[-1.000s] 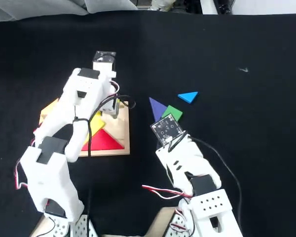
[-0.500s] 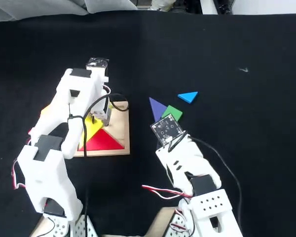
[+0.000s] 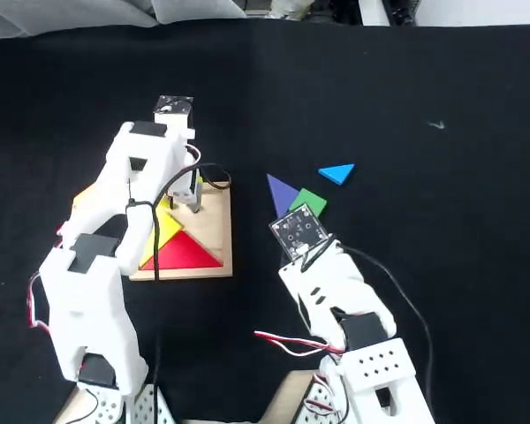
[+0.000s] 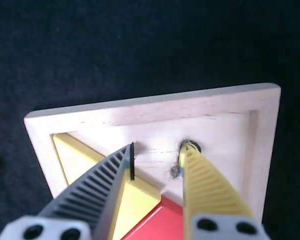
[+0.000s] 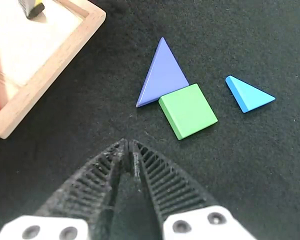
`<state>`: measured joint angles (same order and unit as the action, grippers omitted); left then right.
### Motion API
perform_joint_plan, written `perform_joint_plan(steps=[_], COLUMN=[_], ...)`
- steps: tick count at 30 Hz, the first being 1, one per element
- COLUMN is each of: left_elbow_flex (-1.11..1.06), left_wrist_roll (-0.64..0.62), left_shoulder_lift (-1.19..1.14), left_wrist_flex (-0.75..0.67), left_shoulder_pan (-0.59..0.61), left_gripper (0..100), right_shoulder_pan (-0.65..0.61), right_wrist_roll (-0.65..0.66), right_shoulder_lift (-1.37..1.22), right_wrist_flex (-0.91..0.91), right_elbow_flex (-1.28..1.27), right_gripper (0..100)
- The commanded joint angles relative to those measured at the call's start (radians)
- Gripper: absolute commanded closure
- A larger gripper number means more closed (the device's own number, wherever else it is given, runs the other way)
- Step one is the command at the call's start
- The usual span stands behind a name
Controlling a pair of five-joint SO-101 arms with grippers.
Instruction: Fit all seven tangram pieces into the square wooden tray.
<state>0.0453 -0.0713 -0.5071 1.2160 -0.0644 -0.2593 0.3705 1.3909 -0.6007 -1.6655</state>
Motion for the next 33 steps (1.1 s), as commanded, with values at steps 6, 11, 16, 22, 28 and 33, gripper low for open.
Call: perform_joint_plan(steps=[6,11,16,22,28,33], left_elbow_flex=[0.099,0.104,0.102,0.068,-0.031,-0.136], left_wrist_roll=[-0.002,0.097,0.169,0.345,0.512,0.617], left_shoulder_lift=[0.107,0.244,0.446,0.612,0.606,0.529], left_wrist_flex=[0.181,0.288,0.423,0.542,0.534,0.532], left_shoulder_pan=[-0.018,0.016,0.145,0.449,0.845,0.981], left_gripper=[84,84,84,84,84,84], right_shoulder_pan=[0.003,0.003,0.003,0.003,0.003,0.003], right_wrist_roll=[0.011,0.011,0.011,0.011,0.011,0.011], right_shoulder_lift=[0.019,0.019,0.019,0.019,0.019,0.019], right_wrist_flex=[0.005,0.005,0.005,0.005,0.005,0.005], right_elbow_flex=[0.005,0.005,0.005,0.005,0.007,0.007], right_gripper=[98.6,98.6,98.6,98.6,98.6,98.6])
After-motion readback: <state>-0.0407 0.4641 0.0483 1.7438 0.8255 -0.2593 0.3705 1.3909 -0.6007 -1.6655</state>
